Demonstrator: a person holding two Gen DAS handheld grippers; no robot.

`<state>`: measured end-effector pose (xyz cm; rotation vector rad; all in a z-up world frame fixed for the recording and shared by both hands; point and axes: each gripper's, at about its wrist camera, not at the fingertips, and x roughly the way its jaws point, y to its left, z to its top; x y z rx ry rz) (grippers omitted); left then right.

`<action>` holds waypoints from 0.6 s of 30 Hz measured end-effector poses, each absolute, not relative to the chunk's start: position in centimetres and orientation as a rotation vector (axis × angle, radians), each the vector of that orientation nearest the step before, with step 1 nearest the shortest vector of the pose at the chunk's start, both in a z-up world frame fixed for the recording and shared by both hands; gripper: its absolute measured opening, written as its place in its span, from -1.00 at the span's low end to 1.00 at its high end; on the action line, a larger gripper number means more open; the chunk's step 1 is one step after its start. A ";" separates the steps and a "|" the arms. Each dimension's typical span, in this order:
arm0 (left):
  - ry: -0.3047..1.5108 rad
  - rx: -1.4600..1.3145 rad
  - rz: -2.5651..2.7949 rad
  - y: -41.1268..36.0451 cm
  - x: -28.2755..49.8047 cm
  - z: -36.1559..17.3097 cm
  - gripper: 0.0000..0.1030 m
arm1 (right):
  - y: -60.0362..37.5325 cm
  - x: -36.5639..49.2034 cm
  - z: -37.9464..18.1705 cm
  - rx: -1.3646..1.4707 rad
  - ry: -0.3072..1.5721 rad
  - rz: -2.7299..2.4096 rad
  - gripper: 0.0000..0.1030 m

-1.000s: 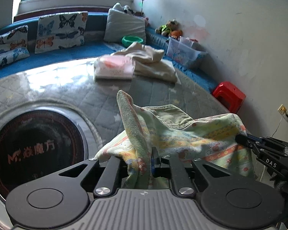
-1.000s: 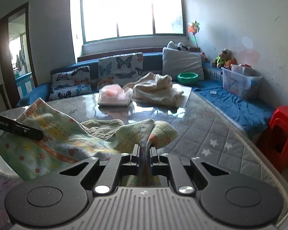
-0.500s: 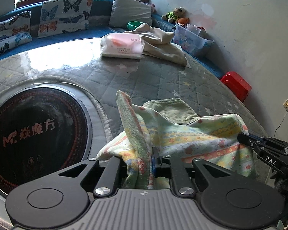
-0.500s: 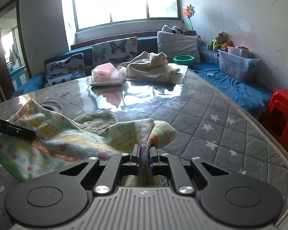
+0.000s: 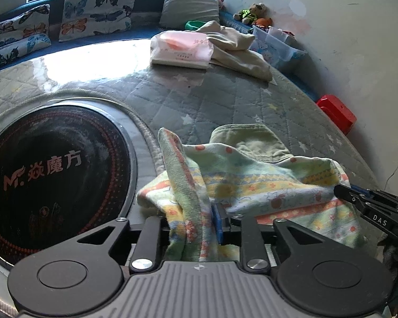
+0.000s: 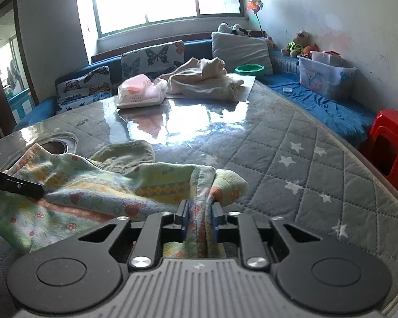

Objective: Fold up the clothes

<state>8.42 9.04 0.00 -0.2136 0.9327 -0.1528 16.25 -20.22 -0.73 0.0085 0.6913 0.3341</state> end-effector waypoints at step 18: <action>0.959 -0.197 -0.102 9.8 8.8 -1.5 0.15 | -19.4 17.2 0.1 -0.043 0.650 0.291 0.65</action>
